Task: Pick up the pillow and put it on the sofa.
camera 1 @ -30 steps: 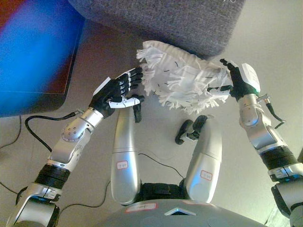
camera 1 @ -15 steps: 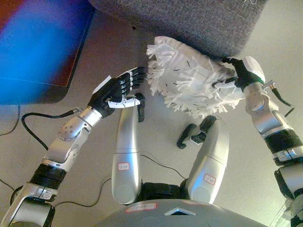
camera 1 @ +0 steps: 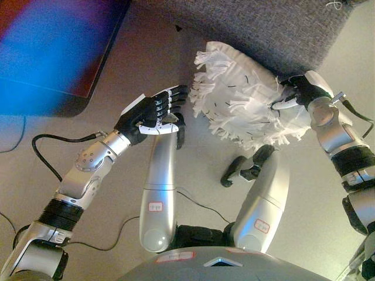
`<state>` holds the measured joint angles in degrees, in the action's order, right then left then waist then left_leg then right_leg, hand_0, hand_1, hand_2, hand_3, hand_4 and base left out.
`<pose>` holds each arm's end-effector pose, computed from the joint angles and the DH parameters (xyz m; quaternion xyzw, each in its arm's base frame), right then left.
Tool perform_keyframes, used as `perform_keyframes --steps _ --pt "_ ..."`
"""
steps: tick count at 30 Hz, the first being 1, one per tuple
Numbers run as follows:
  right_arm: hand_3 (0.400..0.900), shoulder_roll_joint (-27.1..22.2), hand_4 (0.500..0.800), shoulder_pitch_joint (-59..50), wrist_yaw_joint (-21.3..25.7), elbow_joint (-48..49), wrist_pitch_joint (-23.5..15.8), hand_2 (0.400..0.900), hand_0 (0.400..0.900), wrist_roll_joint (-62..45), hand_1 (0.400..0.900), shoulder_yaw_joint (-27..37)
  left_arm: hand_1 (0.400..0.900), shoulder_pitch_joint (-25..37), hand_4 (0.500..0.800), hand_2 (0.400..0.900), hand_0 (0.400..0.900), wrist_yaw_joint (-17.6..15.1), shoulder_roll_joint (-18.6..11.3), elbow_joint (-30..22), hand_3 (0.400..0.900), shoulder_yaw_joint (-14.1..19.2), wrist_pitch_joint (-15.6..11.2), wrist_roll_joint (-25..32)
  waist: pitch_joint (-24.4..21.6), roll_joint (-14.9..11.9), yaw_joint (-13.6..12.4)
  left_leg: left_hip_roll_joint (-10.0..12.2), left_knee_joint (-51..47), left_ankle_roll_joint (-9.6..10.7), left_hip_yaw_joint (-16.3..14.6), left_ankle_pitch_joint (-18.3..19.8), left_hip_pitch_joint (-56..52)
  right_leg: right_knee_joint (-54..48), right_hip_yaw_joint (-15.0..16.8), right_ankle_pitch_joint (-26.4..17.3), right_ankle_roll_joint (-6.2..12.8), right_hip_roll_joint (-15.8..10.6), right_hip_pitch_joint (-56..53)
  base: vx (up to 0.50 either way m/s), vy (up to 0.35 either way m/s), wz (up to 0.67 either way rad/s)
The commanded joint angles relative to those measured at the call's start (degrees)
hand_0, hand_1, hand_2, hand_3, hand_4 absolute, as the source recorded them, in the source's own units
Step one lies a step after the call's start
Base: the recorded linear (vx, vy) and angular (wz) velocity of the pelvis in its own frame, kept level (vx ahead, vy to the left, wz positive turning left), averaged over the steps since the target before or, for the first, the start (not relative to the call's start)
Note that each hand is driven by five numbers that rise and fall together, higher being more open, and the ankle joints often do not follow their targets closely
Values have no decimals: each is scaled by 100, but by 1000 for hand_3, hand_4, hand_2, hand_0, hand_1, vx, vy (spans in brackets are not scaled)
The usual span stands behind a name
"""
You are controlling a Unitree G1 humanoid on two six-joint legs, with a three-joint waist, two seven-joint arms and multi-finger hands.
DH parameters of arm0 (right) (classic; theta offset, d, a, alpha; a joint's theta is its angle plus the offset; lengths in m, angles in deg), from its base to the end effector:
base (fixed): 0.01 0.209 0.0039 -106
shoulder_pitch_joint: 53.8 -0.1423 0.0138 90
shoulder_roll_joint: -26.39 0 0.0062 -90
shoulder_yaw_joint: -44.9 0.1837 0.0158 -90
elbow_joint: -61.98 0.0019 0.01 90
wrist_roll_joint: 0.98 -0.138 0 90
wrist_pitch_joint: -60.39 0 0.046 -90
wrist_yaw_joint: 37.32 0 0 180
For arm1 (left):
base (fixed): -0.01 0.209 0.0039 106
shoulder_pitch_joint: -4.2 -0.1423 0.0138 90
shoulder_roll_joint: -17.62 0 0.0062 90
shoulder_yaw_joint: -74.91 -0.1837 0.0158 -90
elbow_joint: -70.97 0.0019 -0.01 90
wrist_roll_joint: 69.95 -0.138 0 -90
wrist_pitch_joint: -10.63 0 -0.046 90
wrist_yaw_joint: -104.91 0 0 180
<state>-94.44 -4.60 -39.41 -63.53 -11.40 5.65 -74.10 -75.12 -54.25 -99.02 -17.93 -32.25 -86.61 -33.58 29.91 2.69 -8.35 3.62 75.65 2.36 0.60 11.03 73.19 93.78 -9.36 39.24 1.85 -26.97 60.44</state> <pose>0.3079 -0.2779 0.1335 -0.5231 0.1693 -0.0399 0.8343 0.2310 0.2252 0.0988 0.0675 -0.0389 -0.3096 0.9477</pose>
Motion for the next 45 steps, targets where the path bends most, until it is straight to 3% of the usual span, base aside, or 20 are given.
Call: perform_keyframes --steps 1,8,12,15,16,19,25,32,33,40,45 --pt "400 -548 500 -658 243 -113 -15 400 400 9 400 46 900 85 800 900 900 236 -46 -811 900 82 -275 379 -40 300 -115 122 1037 -278 -122 1474 -741 -60 152 -1024 -11 183 438 9 26 5" --pt "400 -522 500 -682 439 -160 -35 400 400 31 400 126 900 -13 800 900 900 270 -31 -869 900 82 -281 384 -14 314 -136 199 935 -300 -124 1418 -850 -267 117 -1127 12 133 273 5 13 4" --pt "400 -451 500 -589 811 -149 -206 400 400 21 400 245 900 -81 800 900 900 212 -37 -872 900 82 -315 349 -13 316 -129 266 763 -303 -142 1366 -1043 -492 83 -1209 42 151 65 14 6 1" --pt "400 -378 500 -544 1191 -34 -424 400 400 32 400 363 900 -111 800 900 900 -106 2 -811 900 88 -178 266 -14 301 -104 322 455 -313 -169 1285 -1243 -875 37 -1339 80 232 -119 -11 44 -14" --pt "400 -332 500 -492 1351 62 -504 400 400 97 400 445 900 -125 800 900 900 -396 53 -734 900 101 -32 157 -15 284 -85 344 258 -309 -195 1239 -1364 -1109 5 -1427 107 287 -219 -23 58 -21" --pt "400 -206 500 -243 1616 575 -651 400 400 373 400 697 900 -208 800 900 900 -867 254 -542 900 252 248 179 -43 204 -13 397 -390 -273 -245 1044 -1716 -1789 -39 -1707 170 454 -492 -21 82 -36" --pt "400 -57 500 776 1968 1832 -879 400 400 910 400 1338 900 -585 800 900 900 -991 596 -446 900 441 325 -113 -231 64 175 499 -1804 -196 -392 656 -2693 -3260 -112 -2246 172 667 -1442 47 90 -33" --pt "400 -45 500 1631 2095 2677 -1230 400 400 1058 400 1758 900 -812 800 900 900 -890 682 -340 900 440 662 -257 -614 -221 243 554 -3241 -118 -607 158 -3896 -4833 -473 -2600 232 756 -2875 112 43 -25" --pt "400 -27 500 1696 2134 2745 -1325 400 400 1081 400 1806 900 -806 800 900 900 -872 697 -330 900 438 683 -279 -655 -252 254 557 -3464 -160 -662 -57 -3957 -5072 -557 -2778 174 768 -2958 -29 33 -23" --pt "400 -48 500 2438 2116 3713 -1765 400 400 1125 400 2227 900 -736 800 900 900 -1007 865 -115 900 352 861 -432 -984 -405 414 436 -5057 -136 -872 -485 -5129 -6822 -778 -3408 375 1015 -4126 38 31 -19" --pt "400 -27 500 3167 1906 4457 -2040 400 400 1258 400 2698 900 -1009 800 900 900 -922 995 -96 900 520 967 -524 -1403 -420 534 253 -6470 -119 -1040 -889 -6137 -8029 -772 -3805 593 1294 -4980 87 58 -14"
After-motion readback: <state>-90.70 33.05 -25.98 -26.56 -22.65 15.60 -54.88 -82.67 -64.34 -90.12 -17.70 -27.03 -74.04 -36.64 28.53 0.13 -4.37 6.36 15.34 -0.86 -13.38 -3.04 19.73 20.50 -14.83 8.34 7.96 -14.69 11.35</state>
